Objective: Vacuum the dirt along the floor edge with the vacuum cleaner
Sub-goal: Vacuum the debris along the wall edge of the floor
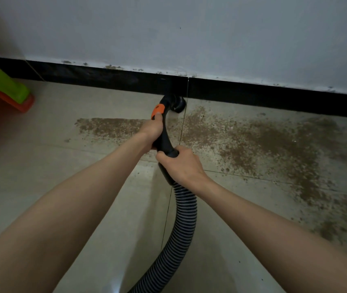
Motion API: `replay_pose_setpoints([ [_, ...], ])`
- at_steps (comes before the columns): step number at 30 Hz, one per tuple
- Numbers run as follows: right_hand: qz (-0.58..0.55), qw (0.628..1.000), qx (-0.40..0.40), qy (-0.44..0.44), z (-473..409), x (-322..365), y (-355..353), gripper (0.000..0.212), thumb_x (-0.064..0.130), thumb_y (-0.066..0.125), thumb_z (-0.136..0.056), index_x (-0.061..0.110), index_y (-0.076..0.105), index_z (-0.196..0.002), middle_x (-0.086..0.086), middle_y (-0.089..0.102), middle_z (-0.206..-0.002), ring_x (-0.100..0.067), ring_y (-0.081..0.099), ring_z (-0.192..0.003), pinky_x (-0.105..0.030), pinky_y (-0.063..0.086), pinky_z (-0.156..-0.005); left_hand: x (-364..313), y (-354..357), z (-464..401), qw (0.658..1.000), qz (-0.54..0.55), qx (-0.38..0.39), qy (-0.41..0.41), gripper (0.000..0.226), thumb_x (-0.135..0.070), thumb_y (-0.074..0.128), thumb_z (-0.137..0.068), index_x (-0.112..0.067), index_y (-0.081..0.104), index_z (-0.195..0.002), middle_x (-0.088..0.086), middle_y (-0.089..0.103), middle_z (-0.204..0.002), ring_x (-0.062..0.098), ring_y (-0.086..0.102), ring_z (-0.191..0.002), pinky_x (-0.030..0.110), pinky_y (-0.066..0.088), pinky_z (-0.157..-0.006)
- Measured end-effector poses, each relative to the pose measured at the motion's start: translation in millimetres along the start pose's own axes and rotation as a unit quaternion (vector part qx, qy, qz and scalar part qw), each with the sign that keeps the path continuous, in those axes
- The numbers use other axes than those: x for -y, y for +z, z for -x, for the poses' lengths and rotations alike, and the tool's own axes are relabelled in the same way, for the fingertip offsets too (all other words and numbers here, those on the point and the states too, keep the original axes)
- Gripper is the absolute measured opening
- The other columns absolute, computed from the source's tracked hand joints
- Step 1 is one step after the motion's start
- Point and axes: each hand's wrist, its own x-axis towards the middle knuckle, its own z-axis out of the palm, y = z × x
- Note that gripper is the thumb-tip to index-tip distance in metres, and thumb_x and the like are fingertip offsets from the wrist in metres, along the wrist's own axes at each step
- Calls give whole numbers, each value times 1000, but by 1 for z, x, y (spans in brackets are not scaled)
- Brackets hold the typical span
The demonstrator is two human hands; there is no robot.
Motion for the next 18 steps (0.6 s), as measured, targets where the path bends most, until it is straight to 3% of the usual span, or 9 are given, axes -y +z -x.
replay_pose_setpoints([
  [3,-21,1000,-6,10,-8,5,3,24,49,60,-82,27,52,-78,2,61,-77,-18,62,-72,-29,44,-57,-8,2,-6,1000,-8,-18,13,62,-51,26,-100,0,51,-124,20,61,-111,29,57,-91,41,51,-89],
  [6,-31,999,-4,11,-7,4,2,25,49,60,-82,26,51,-76,2,61,-76,-19,61,-72,-29,43,-57,-9,3,-8,1000,-6,-10,8,63,-52,26,-100,1,51,-123,19,60,-106,29,57,-91,43,51,-92],
  [9,-39,999,7,6,2,0,-2,26,49,60,-83,25,52,-77,2,61,-74,-21,64,-72,-35,50,-60,-5,3,-1,1000,-7,10,-5,62,-53,28,-99,-1,52,-120,15,59,-100,28,58,-86,40,53,-80],
  [14,-40,999,18,15,22,-4,-4,27,48,59,-84,22,53,-82,-1,63,-79,-25,67,-77,-42,57,-74,5,2,17,999,-20,26,-2,58,-51,27,-100,-7,43,-134,16,59,-111,25,58,-82,32,47,-57],
  [18,-75,996,23,36,35,0,0,28,48,59,-84,21,53,-83,-9,66,-87,-33,68,-83,-51,58,-78,5,0,31,999,-29,27,-6,56,-50,28,-100,-6,46,-129,9,57,-90,21,56,-72,31,45,-52],
])
